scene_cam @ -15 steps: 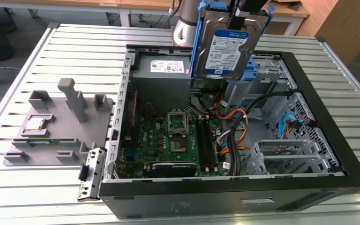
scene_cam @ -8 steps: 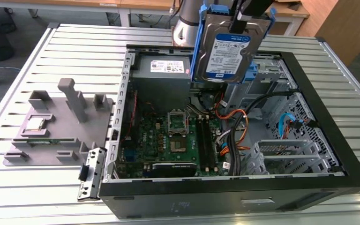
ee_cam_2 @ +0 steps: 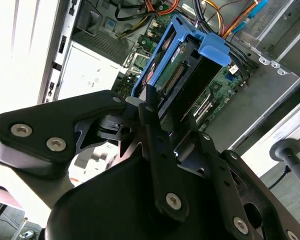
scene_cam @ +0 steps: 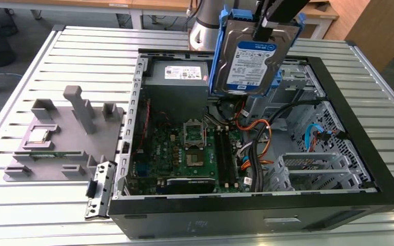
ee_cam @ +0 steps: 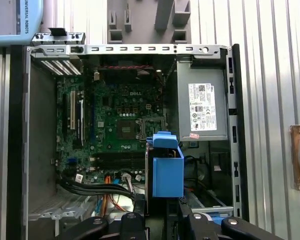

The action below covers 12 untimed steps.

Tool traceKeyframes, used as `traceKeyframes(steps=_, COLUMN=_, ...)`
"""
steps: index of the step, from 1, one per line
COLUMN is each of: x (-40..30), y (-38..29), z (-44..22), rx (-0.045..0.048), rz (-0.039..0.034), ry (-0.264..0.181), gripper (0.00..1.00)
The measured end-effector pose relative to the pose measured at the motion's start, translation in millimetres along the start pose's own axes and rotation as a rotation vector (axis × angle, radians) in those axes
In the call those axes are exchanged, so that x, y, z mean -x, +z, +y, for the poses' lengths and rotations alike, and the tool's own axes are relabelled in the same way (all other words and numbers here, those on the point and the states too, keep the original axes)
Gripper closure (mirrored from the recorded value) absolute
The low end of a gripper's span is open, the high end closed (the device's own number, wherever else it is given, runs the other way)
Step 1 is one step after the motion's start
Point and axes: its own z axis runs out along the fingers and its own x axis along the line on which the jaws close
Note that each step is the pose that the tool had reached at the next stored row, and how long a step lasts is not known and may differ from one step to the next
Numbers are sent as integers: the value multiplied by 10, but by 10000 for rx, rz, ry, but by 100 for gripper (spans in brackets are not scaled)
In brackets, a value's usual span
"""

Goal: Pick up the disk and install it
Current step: 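Pick up the disk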

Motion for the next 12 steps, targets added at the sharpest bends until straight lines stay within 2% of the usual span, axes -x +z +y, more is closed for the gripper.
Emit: traceKeyframes(steps=12, x=-208, y=-13, z=-19, rx=1, rz=-5, ry=6, gripper=65)
